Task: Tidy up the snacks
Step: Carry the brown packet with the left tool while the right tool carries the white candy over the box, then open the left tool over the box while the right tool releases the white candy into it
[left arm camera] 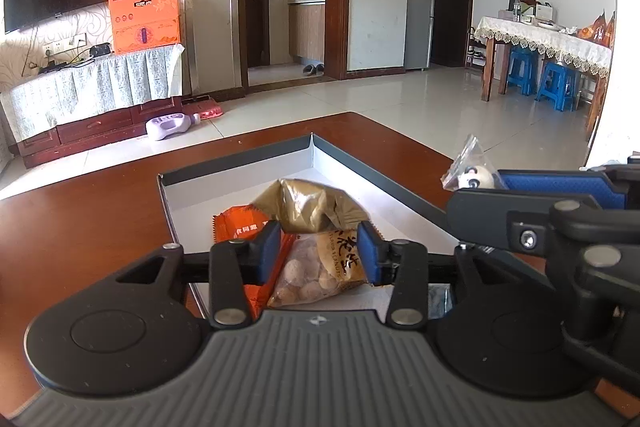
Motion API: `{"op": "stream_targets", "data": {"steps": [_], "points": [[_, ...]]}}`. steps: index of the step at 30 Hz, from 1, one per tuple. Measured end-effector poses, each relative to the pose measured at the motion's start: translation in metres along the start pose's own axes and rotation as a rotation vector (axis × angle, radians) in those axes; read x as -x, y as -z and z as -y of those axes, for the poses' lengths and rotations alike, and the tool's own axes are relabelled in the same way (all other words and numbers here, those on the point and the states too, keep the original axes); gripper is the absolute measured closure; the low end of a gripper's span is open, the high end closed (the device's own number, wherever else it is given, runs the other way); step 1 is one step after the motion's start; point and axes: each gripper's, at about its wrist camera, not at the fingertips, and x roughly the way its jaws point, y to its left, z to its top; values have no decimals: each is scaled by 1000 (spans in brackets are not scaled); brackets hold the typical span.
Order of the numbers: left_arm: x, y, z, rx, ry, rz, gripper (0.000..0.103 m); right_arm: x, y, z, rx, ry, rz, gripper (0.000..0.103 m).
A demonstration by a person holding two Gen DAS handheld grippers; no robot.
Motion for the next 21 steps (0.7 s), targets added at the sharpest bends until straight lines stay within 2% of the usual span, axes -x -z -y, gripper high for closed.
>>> {"op": "stream_targets", "data": {"steps": [2, 6, 14, 21], "points": [[1, 1, 1, -2, 2, 1, 53, 0, 0, 1, 0, 0, -1, 83], [5, 1, 3, -7, 4, 7, 42, -2, 0, 3, -3, 3, 1, 83], [17, 6, 4, -12, 6, 5, 40, -6, 3, 3, -10, -4, -12, 83], [45, 16, 6, -94, -16, 17, 34, -12, 3, 3, -20, -11, -26, 83]]}}
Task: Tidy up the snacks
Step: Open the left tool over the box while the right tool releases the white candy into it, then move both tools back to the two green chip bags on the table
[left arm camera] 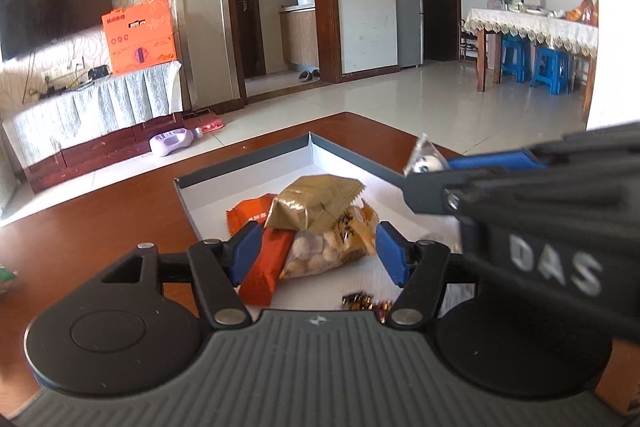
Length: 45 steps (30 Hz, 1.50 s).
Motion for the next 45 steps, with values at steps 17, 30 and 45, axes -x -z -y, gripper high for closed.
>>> {"op": "stream_targets", "data": {"steps": [17, 30, 45], "points": [[49, 16, 9, -54, 23, -3, 28, -17, 11, -5, -19, 23, -56, 82], [61, 20, 6, -63, 13, -13, 25, -18, 13, -5, -37, 24, -73, 71], [83, 20, 10, -31, -1, -7, 22, 17, 14, -16, -59, 17, -16, 31]]}}
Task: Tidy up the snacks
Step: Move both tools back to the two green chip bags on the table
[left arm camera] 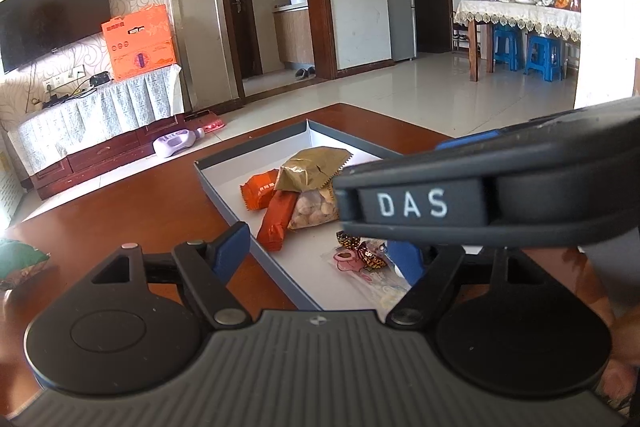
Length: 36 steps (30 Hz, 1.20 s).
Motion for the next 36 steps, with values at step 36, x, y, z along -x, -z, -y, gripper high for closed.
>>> {"op": "stream_targets", "data": {"steps": [36], "points": [[156, 92, -291, 383, -710, -94, 4, -7, 13, -212, 211, -373, 58, 19]]}}
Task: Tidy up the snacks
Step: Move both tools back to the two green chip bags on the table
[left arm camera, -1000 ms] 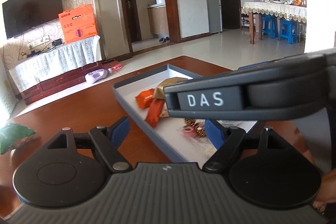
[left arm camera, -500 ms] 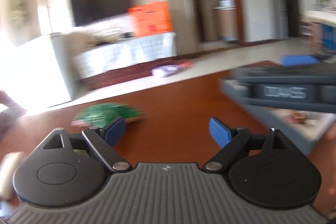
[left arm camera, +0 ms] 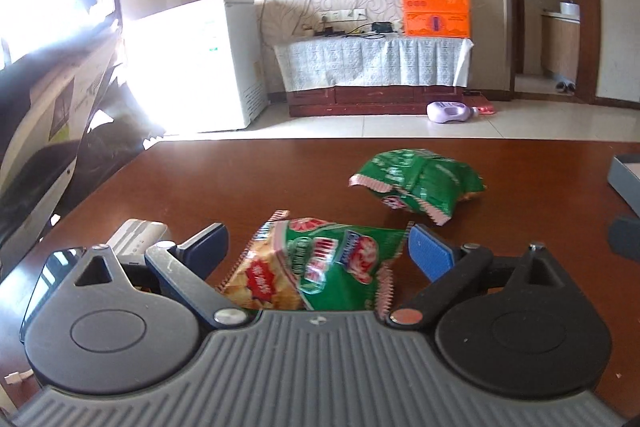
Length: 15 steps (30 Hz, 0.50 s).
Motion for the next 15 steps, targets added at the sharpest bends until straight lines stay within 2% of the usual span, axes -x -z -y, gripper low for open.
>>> {"op": "stream_targets", "data": {"steps": [5, 15], "points": [[-24, -3, -18, 67, 4, -31, 4, -7, -4, -5, 7, -10, -14, 19], [-62, 5, -14, 60, 78, -127, 4, -48, -21, -22, -37, -37, -31, 19]]}}
